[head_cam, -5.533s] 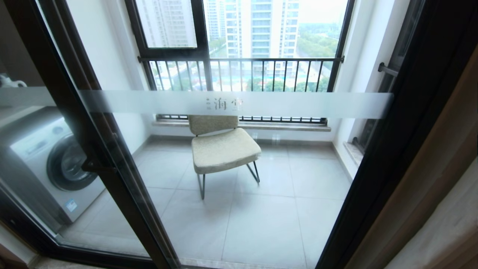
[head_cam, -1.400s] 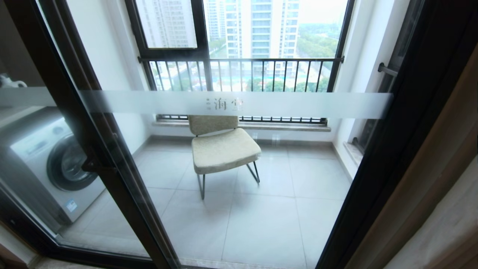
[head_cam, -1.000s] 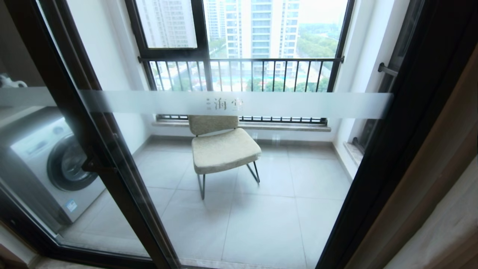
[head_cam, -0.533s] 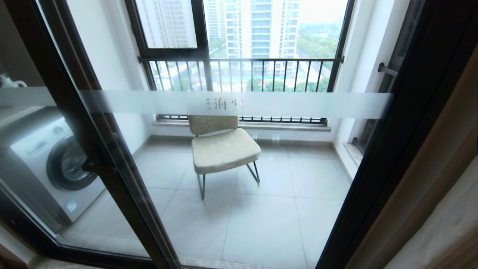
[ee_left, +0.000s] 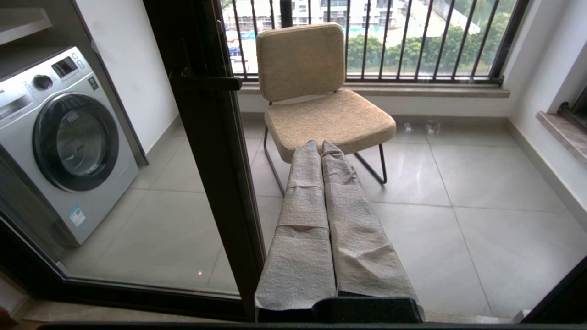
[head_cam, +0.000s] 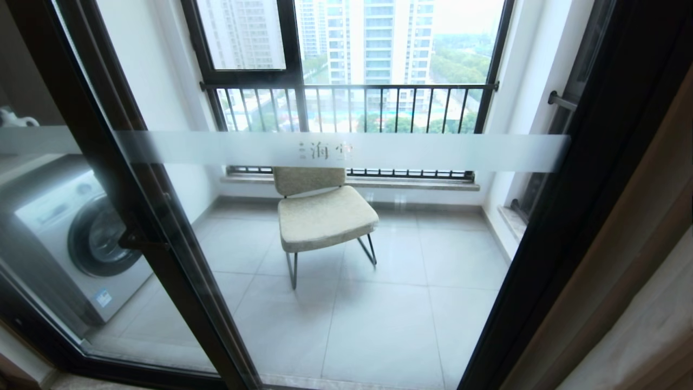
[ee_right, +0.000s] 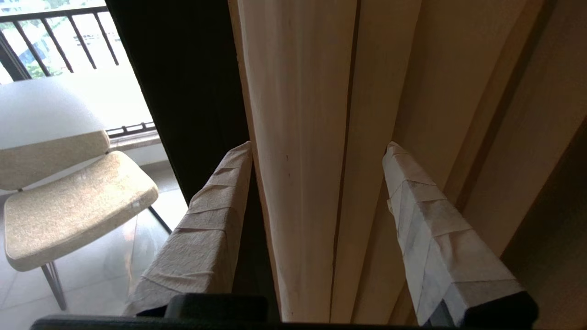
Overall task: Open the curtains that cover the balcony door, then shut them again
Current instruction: Close the inner curtains on both sides
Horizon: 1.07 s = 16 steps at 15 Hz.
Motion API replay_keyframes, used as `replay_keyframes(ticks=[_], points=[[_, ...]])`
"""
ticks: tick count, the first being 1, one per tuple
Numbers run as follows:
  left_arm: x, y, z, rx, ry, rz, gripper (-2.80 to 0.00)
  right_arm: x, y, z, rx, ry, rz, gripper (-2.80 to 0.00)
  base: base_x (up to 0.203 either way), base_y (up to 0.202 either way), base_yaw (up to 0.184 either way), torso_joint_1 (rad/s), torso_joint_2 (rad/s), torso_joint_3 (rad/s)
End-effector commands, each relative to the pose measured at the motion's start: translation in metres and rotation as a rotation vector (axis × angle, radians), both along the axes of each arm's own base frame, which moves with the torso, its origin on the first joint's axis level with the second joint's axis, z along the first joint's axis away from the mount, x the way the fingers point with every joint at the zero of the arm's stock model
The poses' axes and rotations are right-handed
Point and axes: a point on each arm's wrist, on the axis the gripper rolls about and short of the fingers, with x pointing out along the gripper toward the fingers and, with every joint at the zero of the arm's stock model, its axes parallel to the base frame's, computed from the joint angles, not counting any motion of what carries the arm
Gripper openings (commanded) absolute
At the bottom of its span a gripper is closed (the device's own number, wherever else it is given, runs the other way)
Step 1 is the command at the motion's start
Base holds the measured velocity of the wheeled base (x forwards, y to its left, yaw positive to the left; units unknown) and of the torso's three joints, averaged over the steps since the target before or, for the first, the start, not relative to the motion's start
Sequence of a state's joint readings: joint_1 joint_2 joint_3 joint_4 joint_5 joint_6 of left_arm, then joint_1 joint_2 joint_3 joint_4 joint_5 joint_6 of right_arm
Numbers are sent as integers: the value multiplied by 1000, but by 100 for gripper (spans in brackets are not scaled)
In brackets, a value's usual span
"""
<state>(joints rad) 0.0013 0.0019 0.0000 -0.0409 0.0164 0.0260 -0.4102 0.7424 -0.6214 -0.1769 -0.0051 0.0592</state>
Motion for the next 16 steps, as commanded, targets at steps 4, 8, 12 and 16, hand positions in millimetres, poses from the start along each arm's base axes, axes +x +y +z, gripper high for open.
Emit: replay_keyframes(ticks=[4,8,12,16], points=[[0,0,0,0,-1,1,-280,45,-18,22,-1,-81,44,0,0,0,0,0,0,0],[0,0,0,0,-1,-1,-280,68,-29,37,-1,-117,50,0,0,0,0,0,0,0],[0,0,0,0,-1,1,-280,81,-42,42,-7,-139,8,0,0,0,0,0,0,0],[0,0,0,0,-1,-1,-280,86,-47,43,9,-140,-1,0,0,0,0,0,0,0]])
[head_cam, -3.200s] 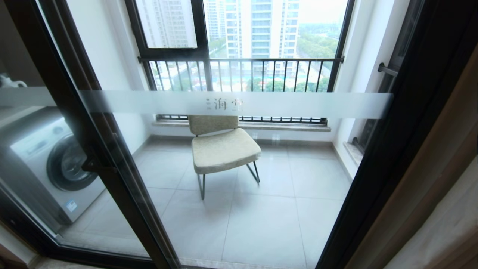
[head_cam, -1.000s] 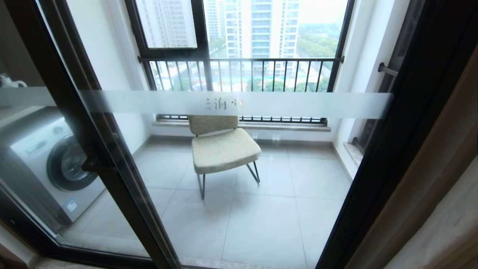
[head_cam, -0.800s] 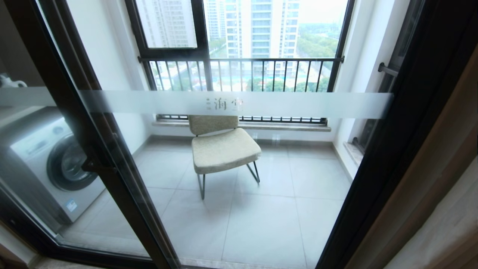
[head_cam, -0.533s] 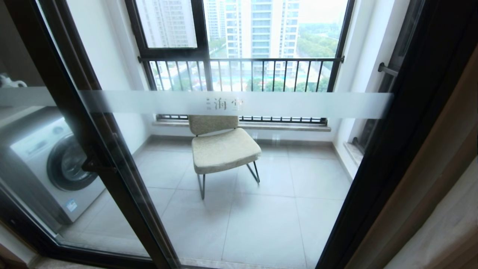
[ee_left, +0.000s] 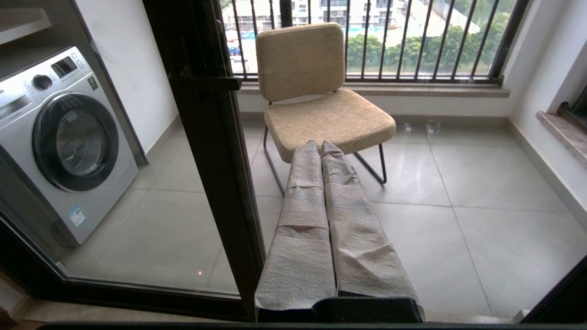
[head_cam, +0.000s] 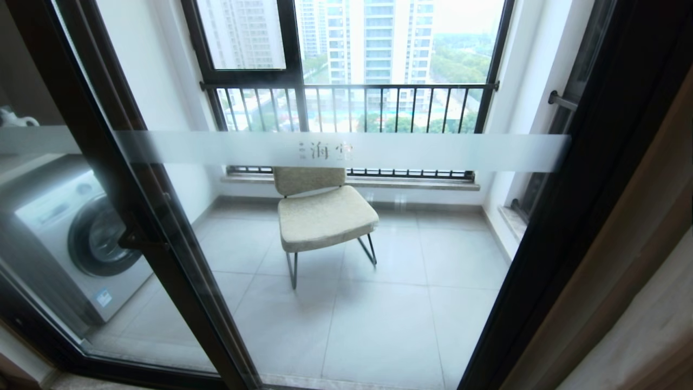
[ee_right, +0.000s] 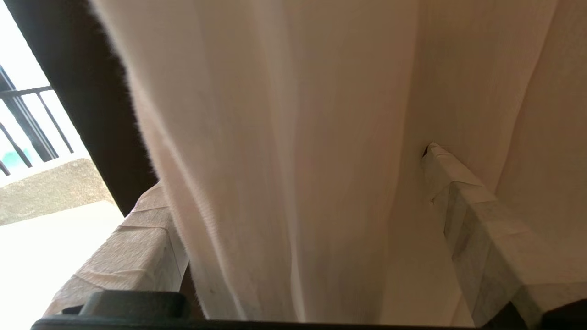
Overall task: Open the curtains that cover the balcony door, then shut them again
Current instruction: Close the inner curtains on both sides
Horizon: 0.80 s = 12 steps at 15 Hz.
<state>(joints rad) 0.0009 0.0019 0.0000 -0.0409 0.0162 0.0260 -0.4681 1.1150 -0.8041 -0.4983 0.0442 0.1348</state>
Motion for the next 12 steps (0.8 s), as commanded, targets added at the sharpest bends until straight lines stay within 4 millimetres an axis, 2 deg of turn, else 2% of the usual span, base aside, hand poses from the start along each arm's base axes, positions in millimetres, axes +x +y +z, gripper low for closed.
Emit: replay_keyframes(ticks=[1,2,3,12], points=[[0,0,0,0,-1,1,-280,3,-2,0,11,-1,1,0,0,0,0,0,0,0],[0,0,0,0,-1,1,-280,3,-2,0,12,-2,1,0,0,0,0,0,0,0],[0,0,0,0,-1,1,-280,3,-2,0,12,-2,1,-280,0,0,0,0,0,0],[0,0,0,0,-1,1,-280,2,1,6,-9,-15,74,-280,0,0,0,0,0,0]])
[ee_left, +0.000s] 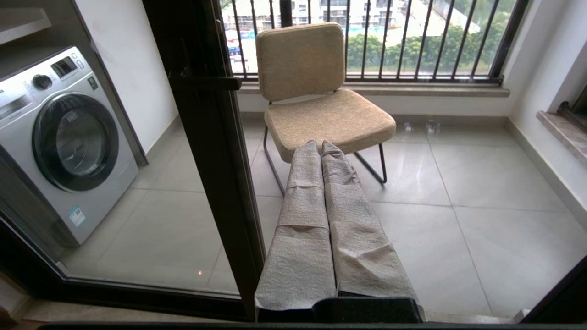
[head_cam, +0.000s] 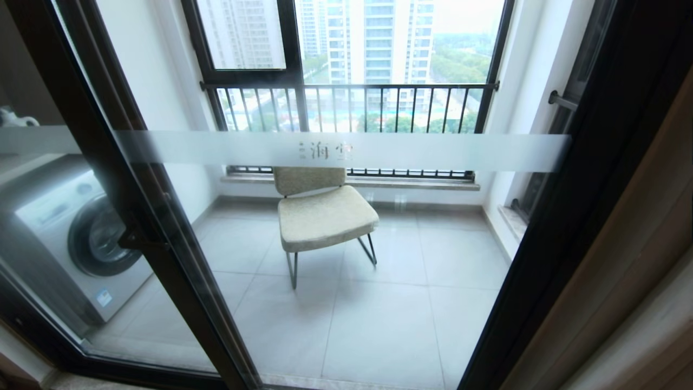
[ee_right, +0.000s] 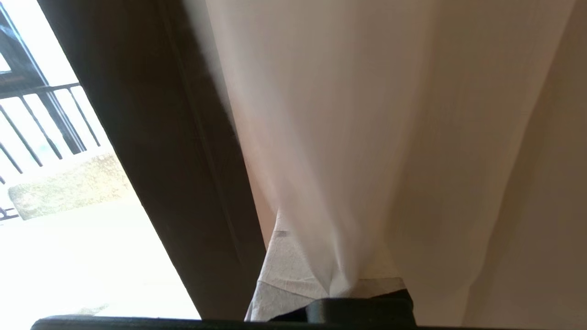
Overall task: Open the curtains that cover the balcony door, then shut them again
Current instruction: Close the inner curtains on both sides
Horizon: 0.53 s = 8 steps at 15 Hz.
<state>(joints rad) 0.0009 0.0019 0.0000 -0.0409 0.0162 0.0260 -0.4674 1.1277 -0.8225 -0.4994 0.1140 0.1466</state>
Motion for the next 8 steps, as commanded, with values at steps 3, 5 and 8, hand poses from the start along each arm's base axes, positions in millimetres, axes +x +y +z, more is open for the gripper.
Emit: replay_keyframes(ticks=[3,5,8], points=[[0,0,0,0,-1,1,-280,-1,3,5,-15,-16,40,-280,0,0,0,0,0,0],[0,0,0,0,-1,1,-280,-1,4,7,-19,-23,52,-280,0,0,0,0,0,0],[0,0,0,0,-1,1,-280,0,15,13,-27,-44,117,-280,0,0,0,0,0,0]])
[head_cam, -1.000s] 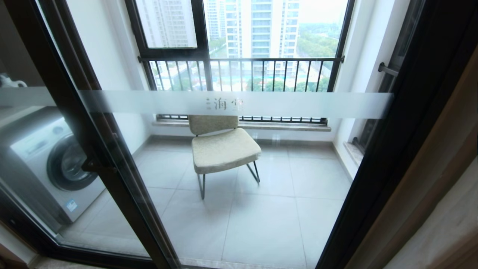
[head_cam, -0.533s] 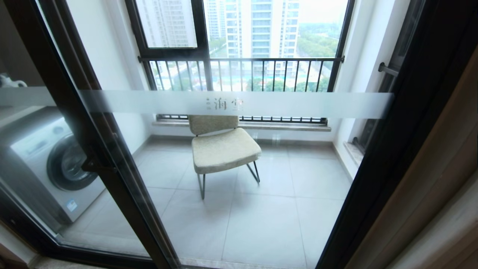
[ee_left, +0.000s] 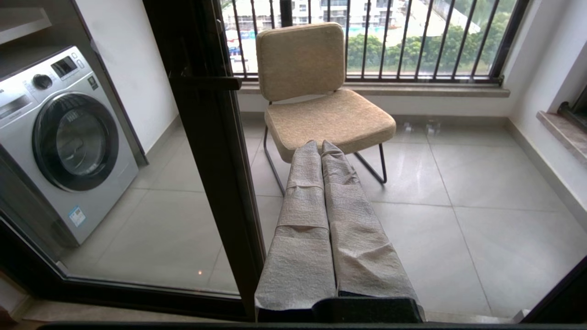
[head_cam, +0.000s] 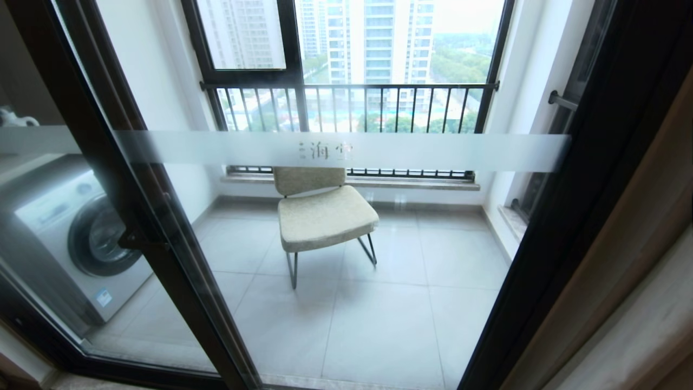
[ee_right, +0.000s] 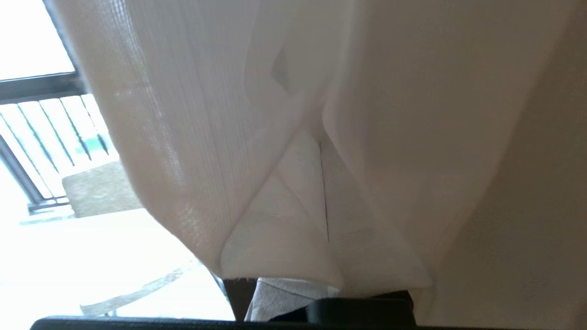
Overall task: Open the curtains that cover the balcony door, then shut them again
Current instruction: Close the inner curtains on both sides
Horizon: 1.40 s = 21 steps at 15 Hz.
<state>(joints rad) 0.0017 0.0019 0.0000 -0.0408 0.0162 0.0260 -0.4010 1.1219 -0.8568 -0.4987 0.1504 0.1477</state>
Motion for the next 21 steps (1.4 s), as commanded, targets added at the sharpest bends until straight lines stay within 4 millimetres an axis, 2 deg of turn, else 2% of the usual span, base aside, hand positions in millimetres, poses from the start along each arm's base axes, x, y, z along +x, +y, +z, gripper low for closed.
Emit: replay_keyframes(ticks=[1,7,10,21], points=[[0,0,0,0,-1,1,-280,-1,9,5,-8,-23,51,-280,0,0,0,0,0,0],[0,0,0,0,-1,1,-280,-12,49,15,-34,-82,300,-280,0,0,0,0,0,0],[0,0,0,0,-1,1,-280,-14,61,13,-77,-72,368,-280,0,0,0,0,0,0],[0,0,0,0,-1,1,-280,-11,60,-2,-80,-26,363,-280,0,0,0,0,0,0]])
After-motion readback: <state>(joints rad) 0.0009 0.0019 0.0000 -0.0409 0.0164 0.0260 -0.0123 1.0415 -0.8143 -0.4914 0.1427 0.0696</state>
